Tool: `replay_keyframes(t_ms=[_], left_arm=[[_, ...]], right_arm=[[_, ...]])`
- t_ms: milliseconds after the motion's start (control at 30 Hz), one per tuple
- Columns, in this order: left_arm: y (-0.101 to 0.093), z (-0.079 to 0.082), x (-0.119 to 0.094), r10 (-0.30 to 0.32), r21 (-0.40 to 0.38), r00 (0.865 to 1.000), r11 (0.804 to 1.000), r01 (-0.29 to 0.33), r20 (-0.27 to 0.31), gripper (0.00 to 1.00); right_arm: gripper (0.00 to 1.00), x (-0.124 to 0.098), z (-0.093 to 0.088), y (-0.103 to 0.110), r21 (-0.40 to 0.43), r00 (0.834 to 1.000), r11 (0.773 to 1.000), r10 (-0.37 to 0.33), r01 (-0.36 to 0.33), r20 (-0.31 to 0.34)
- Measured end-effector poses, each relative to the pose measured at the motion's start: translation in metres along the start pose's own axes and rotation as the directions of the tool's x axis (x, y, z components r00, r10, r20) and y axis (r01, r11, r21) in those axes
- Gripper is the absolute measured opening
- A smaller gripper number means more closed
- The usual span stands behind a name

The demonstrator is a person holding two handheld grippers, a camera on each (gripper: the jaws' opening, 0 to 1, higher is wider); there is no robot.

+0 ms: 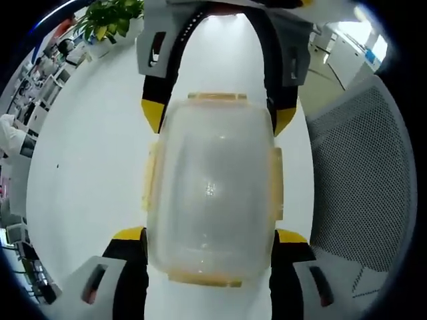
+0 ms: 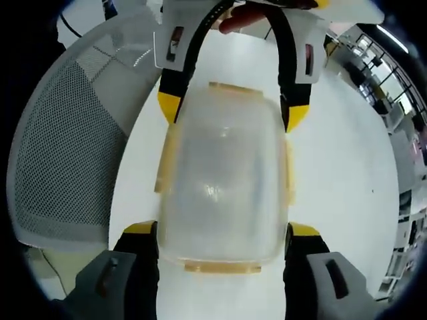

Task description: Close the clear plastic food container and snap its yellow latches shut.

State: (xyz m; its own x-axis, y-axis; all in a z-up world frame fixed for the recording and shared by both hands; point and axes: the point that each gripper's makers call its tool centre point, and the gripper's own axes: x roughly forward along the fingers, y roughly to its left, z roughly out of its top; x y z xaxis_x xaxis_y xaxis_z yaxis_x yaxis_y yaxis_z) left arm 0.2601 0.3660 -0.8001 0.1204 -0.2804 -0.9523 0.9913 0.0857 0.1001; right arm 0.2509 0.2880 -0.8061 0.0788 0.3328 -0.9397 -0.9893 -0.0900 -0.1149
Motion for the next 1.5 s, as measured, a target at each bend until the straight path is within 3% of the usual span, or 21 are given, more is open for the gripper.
replay_keyframes(t_ms=[933, 1500], left_arm=[[0.050, -0.014, 0.000, -0.009, 0.050, 0.999, 0.999, 0.006, 0.053, 0.72], [0.085, -0.017, 0.002, -0.010, 0.053, 0.999, 0.999, 0.008, 0.036, 0.73]], right_arm=[[0.75, 0.010, 0.012, -0.045, 0.068, 0.999, 0.998, -0.018, 0.020, -0.033], [0.75, 0.014, 0.013, -0.080, 0.077, 0.999, 0.997, -0.018, 0.022, -0.046]])
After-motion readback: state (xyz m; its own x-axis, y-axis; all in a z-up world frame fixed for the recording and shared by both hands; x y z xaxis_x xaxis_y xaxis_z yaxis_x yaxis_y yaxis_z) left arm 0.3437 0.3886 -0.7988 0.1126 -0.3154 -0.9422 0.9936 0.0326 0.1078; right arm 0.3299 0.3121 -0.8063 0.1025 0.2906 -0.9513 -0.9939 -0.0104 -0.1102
